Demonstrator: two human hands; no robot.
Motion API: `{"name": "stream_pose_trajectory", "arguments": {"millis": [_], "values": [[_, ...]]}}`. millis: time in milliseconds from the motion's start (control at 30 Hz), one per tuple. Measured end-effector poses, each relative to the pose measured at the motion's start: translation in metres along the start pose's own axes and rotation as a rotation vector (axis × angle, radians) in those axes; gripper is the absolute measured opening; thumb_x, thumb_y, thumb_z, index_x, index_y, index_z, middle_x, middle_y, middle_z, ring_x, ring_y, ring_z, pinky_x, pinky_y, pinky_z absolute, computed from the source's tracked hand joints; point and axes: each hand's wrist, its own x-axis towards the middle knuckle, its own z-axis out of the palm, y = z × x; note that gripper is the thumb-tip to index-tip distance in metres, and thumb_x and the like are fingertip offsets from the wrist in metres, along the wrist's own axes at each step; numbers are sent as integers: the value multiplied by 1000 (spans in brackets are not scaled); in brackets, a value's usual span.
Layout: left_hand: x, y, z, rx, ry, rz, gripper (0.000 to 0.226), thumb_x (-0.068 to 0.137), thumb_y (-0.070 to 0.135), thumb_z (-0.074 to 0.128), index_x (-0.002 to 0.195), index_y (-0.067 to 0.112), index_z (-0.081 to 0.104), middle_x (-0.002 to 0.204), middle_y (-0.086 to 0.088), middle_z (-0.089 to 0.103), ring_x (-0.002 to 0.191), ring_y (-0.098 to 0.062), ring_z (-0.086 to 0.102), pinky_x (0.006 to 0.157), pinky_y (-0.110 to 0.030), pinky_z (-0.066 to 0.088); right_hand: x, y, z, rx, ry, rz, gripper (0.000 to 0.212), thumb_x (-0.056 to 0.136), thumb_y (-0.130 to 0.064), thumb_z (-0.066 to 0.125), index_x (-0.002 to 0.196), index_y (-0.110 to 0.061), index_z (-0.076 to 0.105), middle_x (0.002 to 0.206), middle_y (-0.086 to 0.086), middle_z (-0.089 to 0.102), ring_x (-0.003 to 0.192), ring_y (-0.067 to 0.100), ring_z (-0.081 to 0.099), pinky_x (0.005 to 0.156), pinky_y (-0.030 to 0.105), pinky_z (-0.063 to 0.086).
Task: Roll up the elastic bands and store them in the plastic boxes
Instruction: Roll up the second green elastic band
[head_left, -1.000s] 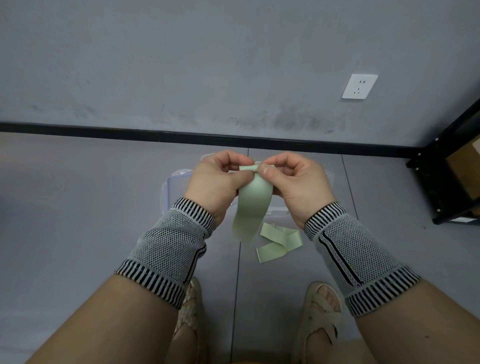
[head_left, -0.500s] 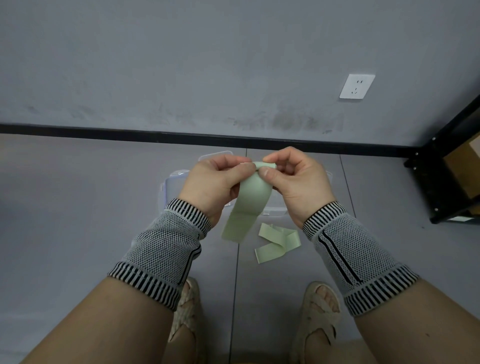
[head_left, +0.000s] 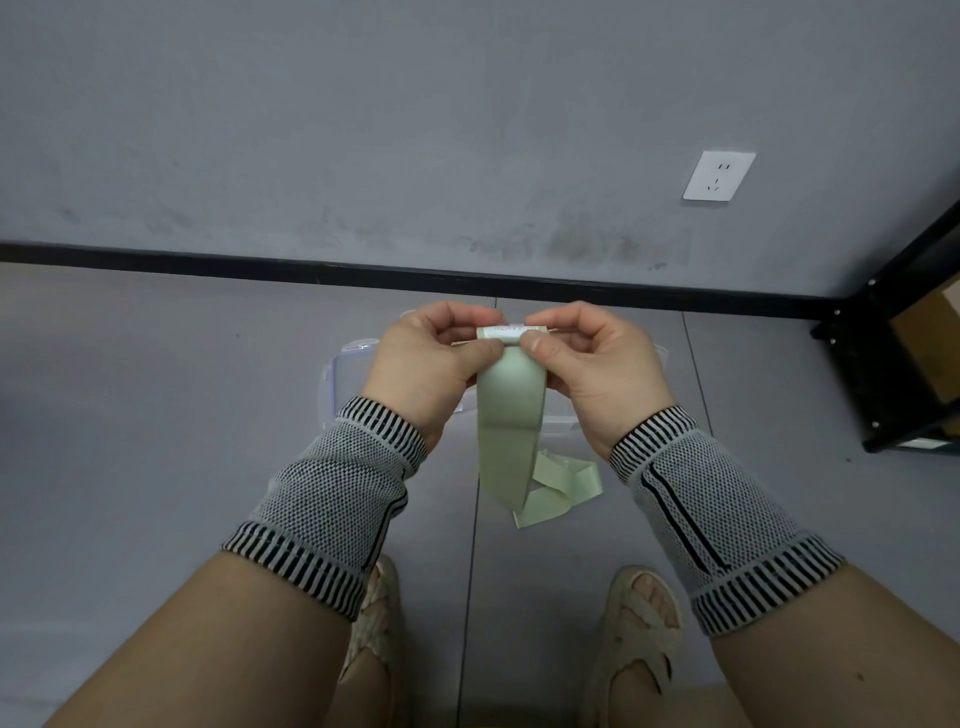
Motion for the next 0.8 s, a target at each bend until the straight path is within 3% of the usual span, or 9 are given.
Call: {"name": "stream_pose_trajectory", "arguments": {"millis": [100, 233, 400, 500, 600, 800], "values": [[3, -2, -1, -1, 27, -51, 20, 80, -5, 66, 98, 5, 63, 84, -8, 70, 75, -19, 67, 78, -32, 57, 1, 1, -1, 6, 7, -11, 18, 81, 1, 69, 81, -17, 67, 77, 10, 68, 72, 20, 67, 75, 38, 57], [2, -2, -1, 53, 21, -72, 10, 81, 1, 67, 89, 7, 65, 80, -9, 69, 76, -21, 67, 81, -38, 55, 1, 1, -2, -46, 28, -50, 22, 80, 2, 69, 80, -20, 67, 84, 13, 69, 79, 23, 66, 81, 43, 57], [0, 2, 0, 17, 25, -52, 4, 83, 5, 67, 85, 8, 67, 84, -13, 67, 81, -25, 62, 86, -43, 52, 0, 0, 0, -78, 49, -82, 25, 80, 4, 68, 81, -20, 65, 80, 5, 68, 78, 16, 65, 82, 39, 57], [-1, 2, 1, 3, 53, -32, 8, 83, 2, 66, 91, 5, 65, 88, -18, 67, 82, -28, 61, 90, -49, 49, 0, 0, 1, -39, 86, -49, 25, 80, 2, 70, 87, -20, 61, 81, 5, 71, 78, 20, 69, 80, 39, 57], [0, 1, 1, -20, 52, -14, 10, 83, -1, 64, 91, 4, 62, 87, -16, 67, 81, -27, 62, 87, -45, 52, 0, 1, 2, -45, 148, -41, 22, 78, -2, 74, 85, -16, 58, 80, 7, 72, 78, 23, 71, 79, 43, 58], [1, -2, 2, -53, 56, 40, 13, 82, -5, 64, 90, 5, 63, 78, -10, 68, 67, -15, 68, 67, -25, 57, -1, 3, 6, 7, 233, -36, 9, 78, -10, 76, 79, -13, 68, 82, 12, 73, 79, 25, 72, 78, 44, 59]]}}
